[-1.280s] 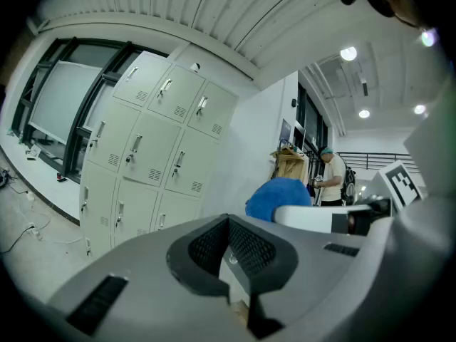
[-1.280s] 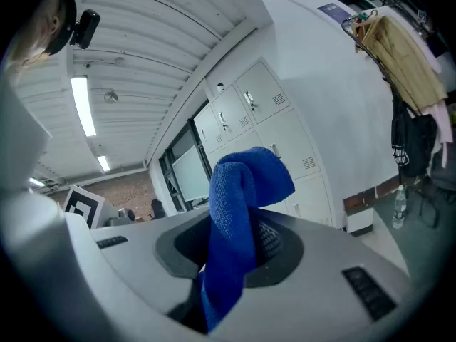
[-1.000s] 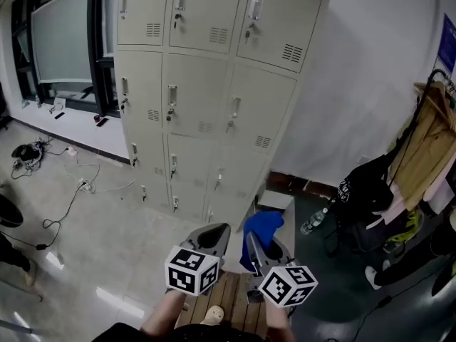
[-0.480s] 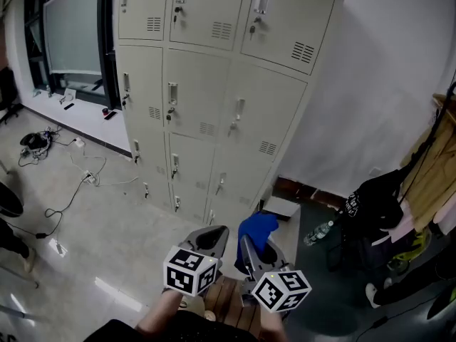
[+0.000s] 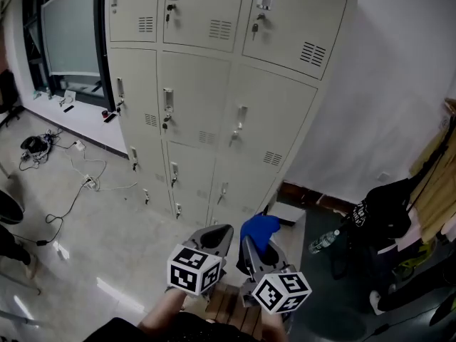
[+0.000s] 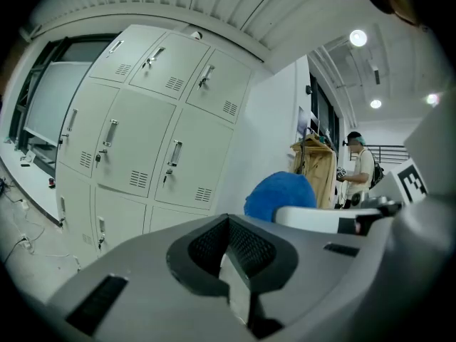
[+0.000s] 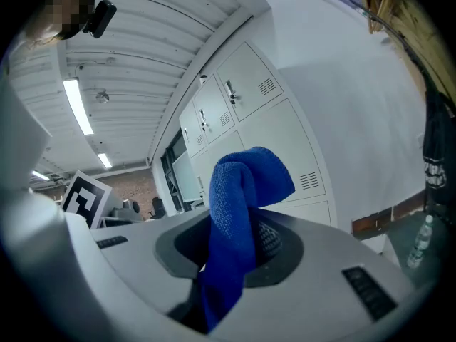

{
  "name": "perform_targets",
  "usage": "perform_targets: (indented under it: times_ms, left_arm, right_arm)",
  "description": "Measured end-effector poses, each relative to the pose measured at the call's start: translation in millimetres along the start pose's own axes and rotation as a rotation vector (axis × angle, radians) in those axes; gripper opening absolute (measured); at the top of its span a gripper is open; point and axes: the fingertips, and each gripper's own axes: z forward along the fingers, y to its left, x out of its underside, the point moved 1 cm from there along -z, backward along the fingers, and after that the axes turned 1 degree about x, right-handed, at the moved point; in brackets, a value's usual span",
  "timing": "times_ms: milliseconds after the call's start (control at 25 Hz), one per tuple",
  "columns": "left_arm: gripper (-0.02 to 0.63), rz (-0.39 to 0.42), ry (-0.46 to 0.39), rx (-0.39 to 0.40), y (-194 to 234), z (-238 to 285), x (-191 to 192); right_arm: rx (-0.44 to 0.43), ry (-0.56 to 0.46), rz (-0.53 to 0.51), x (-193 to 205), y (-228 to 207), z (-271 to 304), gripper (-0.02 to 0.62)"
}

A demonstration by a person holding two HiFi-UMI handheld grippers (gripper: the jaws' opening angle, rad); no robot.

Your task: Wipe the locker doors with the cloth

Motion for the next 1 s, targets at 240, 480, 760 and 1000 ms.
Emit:
perform_targets:
  times_ms: [240,480,760,1000]
  left_arm:
    - [0.009,-0.012,-0.011,0.005,55.6,68.9,-38.2]
    - [0.009,-0.009,-0.047,0.025,114.7,132.7,-92.6]
    - [0.009,-0.002,-0.070,-0.013,162.6,178.6,-127.9]
    - [0.009,-0.024,-0.127,-0.054,192.2,178.8,-158.2]
  right_arm:
    - [0.008,-0.003,-0.015,-33.8,-42.2,81.1,0.093]
    - [0.012,-0.039,-0.070,-77.5,-65.7,165.3,0.094]
    - [-0.032,-0.148,-0.206,-146.5,-72.4,243.6,0.093]
    - [-0.089,-0.265,-0.369,-242.2,-34.3,313.9,0.094]
